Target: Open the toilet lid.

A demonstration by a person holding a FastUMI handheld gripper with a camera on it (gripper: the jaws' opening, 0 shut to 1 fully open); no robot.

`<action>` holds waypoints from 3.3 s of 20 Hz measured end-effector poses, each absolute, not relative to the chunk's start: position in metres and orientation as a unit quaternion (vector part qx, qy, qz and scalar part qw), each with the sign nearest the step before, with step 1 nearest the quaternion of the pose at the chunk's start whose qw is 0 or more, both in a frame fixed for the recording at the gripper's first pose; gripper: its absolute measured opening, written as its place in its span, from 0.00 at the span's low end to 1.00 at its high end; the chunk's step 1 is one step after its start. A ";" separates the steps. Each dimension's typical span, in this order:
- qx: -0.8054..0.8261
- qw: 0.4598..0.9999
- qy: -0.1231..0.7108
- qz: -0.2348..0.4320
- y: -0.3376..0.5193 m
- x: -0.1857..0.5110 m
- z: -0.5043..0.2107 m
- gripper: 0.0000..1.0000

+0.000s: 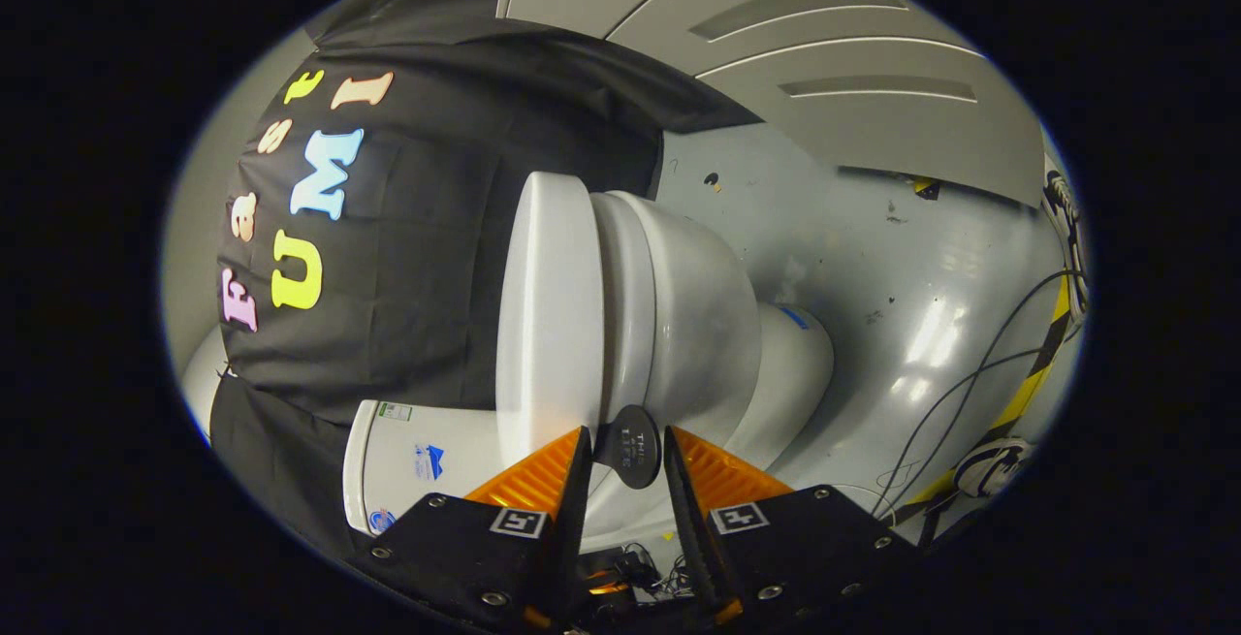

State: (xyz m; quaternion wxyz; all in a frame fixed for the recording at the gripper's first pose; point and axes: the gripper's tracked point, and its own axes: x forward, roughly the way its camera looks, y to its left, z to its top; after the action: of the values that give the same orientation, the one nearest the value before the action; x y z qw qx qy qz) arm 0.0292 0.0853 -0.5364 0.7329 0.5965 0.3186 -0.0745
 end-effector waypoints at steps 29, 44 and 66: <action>0.515 0.774 0.356 -0.095 0.089 0.032 -0.512 0.00; 0.330 0.876 0.329 -0.122 0.110 0.044 -0.423 0.00; 0.112 0.939 0.302 -0.125 0.169 0.055 -0.339 0.00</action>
State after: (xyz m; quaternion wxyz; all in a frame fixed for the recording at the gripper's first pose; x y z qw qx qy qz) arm 0.0554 0.1689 -0.3387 0.9386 0.1120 0.3017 -0.1246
